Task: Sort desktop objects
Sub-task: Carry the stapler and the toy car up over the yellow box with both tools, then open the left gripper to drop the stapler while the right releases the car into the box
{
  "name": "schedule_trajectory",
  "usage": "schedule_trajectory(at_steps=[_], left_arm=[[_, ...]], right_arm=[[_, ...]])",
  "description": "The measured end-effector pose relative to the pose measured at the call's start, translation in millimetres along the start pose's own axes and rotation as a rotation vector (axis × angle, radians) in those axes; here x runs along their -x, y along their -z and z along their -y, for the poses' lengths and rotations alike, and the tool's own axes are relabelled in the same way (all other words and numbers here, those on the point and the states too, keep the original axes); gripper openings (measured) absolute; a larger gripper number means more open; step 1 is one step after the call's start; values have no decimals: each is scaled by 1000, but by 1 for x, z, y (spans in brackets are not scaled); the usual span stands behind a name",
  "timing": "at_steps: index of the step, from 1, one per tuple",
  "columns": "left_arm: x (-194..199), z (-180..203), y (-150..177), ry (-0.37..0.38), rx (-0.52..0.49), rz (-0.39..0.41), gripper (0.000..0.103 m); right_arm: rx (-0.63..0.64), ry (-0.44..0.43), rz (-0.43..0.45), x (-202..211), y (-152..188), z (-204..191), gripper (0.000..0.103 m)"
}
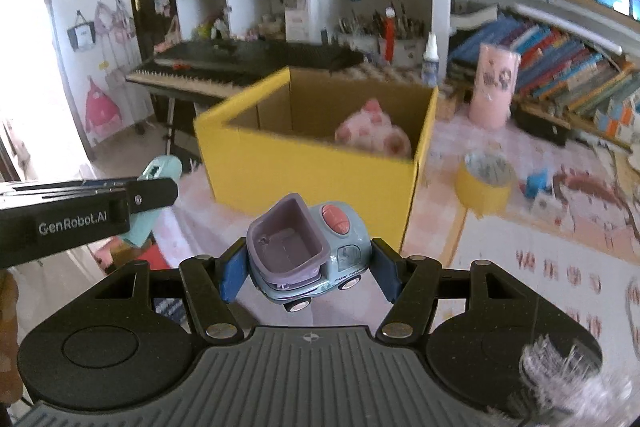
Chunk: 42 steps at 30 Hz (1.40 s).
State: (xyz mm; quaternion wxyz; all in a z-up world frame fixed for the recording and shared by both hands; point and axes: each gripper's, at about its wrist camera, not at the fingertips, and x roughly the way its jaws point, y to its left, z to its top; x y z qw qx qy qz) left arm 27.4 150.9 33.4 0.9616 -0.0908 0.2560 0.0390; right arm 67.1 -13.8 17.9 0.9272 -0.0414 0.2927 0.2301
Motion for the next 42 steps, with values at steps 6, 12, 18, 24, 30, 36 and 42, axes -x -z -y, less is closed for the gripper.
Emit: schedule_trajectory(at_steps=[6,12,18,24,30,36,42], left_arm=[[-15,5,-27,-13,0,51,23],[-39,15,-46,-23,-4,77,23],[-65,24,-60,-36,-5,74,23],[-89,32,-67,-52,-12,53,23],[-111,33,-70,-68,2,14,23],[-134,30,-69,-96,22,-38,23],[-151,32,-69,-116,15,-70,23]], right_arm=[[53,-27,79,-9,-34,5,61],[70,-47,109,-27,-58,18,61],[84,-60,97,-50,-76,35,61],[101,-86,72,-73,-88,50,61],[134,-115,22,-97,-97,59,61],[200,-159,-55,-125,-103,63,61],[270,-186,-111,-147,-111,69,61]])
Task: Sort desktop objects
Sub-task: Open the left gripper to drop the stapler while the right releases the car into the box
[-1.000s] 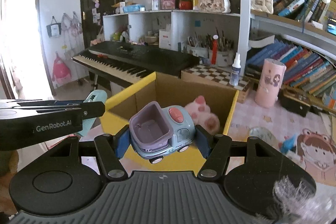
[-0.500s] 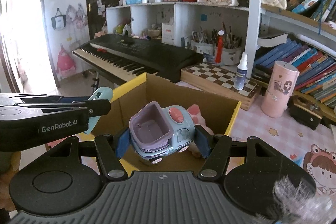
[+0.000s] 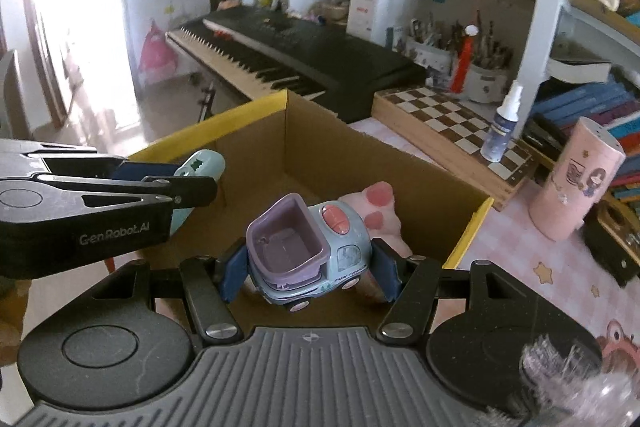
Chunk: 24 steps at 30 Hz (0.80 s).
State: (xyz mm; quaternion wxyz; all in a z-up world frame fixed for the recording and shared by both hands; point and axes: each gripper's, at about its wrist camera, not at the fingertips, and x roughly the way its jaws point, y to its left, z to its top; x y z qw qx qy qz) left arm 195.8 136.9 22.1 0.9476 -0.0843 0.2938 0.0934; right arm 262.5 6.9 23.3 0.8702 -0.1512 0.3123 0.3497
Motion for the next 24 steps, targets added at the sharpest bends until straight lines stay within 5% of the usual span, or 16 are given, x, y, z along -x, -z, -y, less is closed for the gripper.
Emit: schedule_trajectory(at_steps=[24], left_arm=[[-51,12,7,8,-44,-161,23]], right_arm=[[275,-137,-194,-60,-4,10,61]])
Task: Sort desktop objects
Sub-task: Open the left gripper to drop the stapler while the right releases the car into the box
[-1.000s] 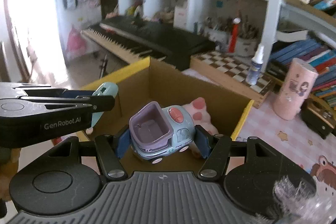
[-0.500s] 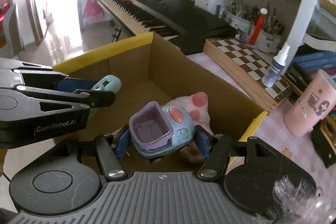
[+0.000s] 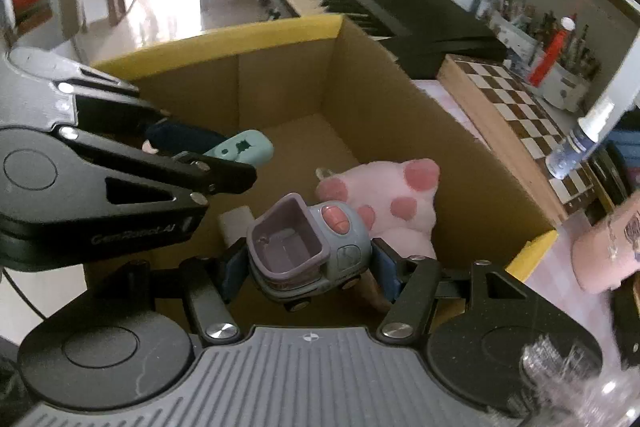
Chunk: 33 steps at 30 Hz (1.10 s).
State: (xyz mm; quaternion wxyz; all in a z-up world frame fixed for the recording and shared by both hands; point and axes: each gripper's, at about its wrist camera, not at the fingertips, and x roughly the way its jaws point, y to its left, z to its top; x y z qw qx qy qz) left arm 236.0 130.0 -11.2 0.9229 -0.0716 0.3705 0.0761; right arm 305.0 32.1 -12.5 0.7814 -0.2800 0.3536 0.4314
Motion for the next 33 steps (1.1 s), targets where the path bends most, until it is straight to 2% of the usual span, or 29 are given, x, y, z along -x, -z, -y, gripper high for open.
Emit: schedule_trajectory(at_steps=[7,18,28,31,33], left_arm=[[-5,6,1,-6,-21,-14,23],[-8,9,1,-16,-27,-19,23],[14,5,-1,-35,-2,71,26],[23,4,-1,-27,1,99,35],[31,3,-1,-23,4,122,37]], right_arm=[[47,-22,-44,-9,2,2,61],[82,-42,-61,-13,1,0,62],[37,-17,-12,0,3,3,61],[12,12,27,12,3,3,61],[-6,37,55,21,2,4,61]])
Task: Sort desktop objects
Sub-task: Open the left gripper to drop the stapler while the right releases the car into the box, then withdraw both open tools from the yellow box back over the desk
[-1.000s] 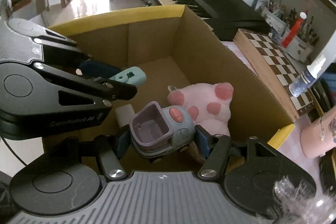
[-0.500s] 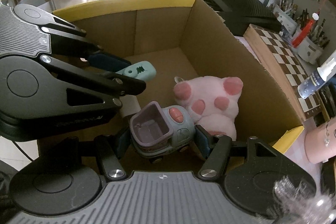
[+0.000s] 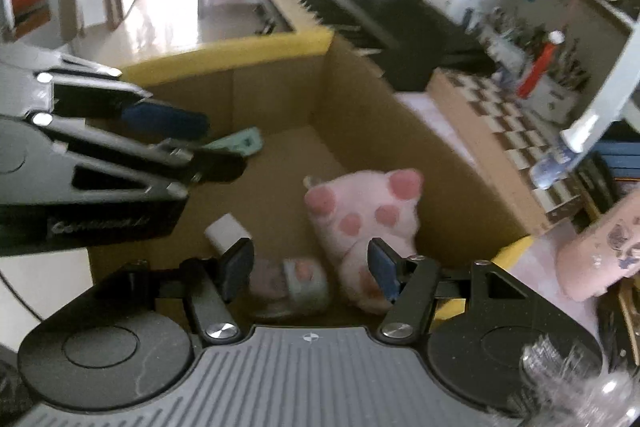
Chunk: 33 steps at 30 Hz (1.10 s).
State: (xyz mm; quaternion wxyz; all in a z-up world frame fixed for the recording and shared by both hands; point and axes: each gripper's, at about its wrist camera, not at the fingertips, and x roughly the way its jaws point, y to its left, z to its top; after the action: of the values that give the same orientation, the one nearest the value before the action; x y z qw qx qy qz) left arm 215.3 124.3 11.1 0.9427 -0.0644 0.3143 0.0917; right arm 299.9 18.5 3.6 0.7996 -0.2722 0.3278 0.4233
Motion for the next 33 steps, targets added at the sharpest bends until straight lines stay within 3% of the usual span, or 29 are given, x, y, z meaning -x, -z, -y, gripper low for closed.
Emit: schedule_trajectory(at_steps=[5,10,25,33], left_arm=[[21,-1,-1,-8,7,64,51],[38,-5,2,0,3,98,53],[85,-21,30,-1,15,130,68],[113,-27,56,5,12,121,76]], right_arm=[[-55,70,74,28,0,3,61],[-110,127,127,52,6,-3,61],[-385,315,210,100,49,-33,63],[-482,398,229,124,75,-69,63]])
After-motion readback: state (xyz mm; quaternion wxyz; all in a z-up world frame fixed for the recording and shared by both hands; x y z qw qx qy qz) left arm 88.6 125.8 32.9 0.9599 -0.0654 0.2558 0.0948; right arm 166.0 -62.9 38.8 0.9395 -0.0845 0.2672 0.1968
